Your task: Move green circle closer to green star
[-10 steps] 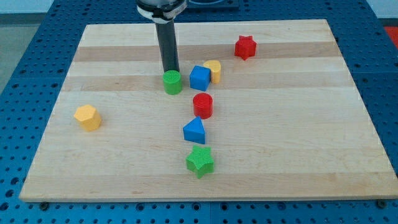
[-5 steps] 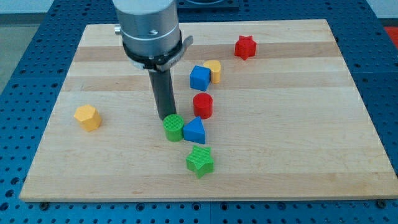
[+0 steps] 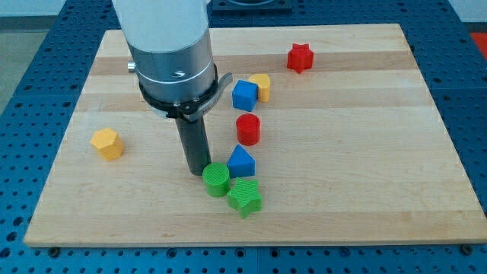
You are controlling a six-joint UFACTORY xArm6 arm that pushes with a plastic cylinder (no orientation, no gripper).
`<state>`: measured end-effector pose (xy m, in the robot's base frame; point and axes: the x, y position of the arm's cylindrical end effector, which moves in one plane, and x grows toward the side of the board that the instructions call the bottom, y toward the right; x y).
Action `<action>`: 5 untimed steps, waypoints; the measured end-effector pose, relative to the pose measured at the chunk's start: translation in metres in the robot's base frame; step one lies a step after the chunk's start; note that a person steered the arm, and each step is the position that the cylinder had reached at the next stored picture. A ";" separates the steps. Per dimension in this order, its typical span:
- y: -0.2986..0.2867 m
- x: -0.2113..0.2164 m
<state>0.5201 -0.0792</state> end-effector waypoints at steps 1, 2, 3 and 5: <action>0.001 0.000; 0.006 0.000; 0.011 0.004; 0.014 0.010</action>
